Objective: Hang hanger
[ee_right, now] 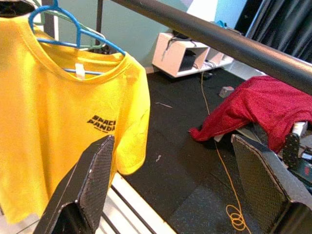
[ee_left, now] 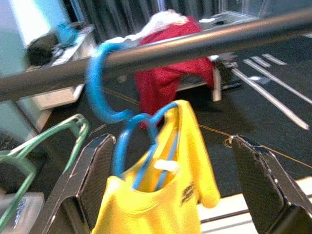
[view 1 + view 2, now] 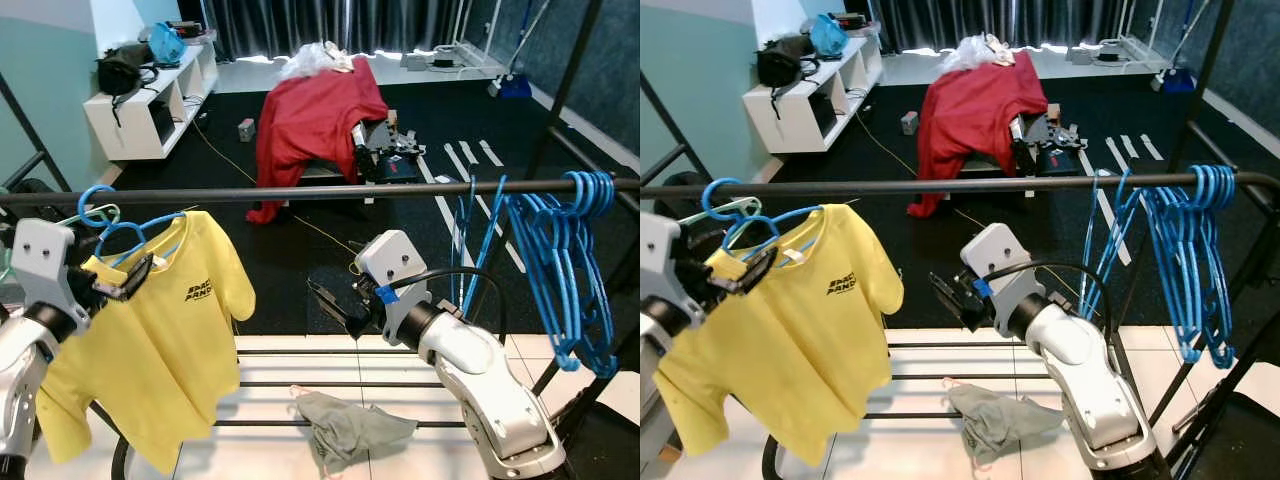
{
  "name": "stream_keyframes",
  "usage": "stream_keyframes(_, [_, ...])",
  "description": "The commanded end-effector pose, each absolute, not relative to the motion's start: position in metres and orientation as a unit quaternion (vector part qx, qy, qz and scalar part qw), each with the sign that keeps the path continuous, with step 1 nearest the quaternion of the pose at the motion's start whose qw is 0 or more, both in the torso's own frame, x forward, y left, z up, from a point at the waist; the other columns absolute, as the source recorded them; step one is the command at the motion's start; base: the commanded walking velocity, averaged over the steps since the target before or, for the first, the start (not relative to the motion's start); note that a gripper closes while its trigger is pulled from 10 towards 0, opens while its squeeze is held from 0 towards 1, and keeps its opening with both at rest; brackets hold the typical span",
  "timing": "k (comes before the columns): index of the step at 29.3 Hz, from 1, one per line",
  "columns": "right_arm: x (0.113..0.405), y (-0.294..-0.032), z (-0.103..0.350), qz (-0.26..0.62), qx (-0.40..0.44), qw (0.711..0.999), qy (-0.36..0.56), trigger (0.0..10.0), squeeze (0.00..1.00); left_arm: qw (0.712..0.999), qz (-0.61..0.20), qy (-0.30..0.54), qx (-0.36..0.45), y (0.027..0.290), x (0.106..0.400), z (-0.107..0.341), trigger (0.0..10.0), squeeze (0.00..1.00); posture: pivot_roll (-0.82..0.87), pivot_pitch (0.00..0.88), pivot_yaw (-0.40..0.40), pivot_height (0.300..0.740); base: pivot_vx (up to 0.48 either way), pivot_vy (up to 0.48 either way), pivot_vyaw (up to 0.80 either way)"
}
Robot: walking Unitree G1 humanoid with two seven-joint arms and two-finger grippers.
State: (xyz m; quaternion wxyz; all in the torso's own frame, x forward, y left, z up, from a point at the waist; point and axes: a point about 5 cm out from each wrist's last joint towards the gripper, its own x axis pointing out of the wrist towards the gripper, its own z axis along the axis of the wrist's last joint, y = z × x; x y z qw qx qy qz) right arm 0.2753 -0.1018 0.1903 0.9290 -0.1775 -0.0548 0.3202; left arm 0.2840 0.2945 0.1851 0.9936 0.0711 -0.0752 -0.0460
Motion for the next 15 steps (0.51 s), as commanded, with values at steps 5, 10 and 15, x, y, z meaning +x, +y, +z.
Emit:
stream_keyframes(5, [0.283,-0.109,0.189,0.293,-0.185,0.937,-0.052,10.0,0.0,0.996,-0.062,-0.049,0.039,0.271,0.291,0.169,10.0,0.0,-0.11,0.0,0.04,0.74,0.0,0.48,0.0])
stream_keyframes(10, [0.285,-0.111,0.188,0.289,-0.188,0.937,-0.051,10.0,0.0,0.994,-0.089,-0.047,0.03,0.253,0.293,0.164,10.0,0.0,-0.11,0.0,0.039,0.74,0.0,0.457,0.0])
stream_keyframes(15, [0.285,-0.112,0.187,0.288,-0.191,0.937,-0.048,10.0,0.0,0.993,-0.107,-0.052,0.027,0.247,0.293,0.165,10.0,0.0,-0.11,0.0,0.036,0.74,0.0,0.176,0.0])
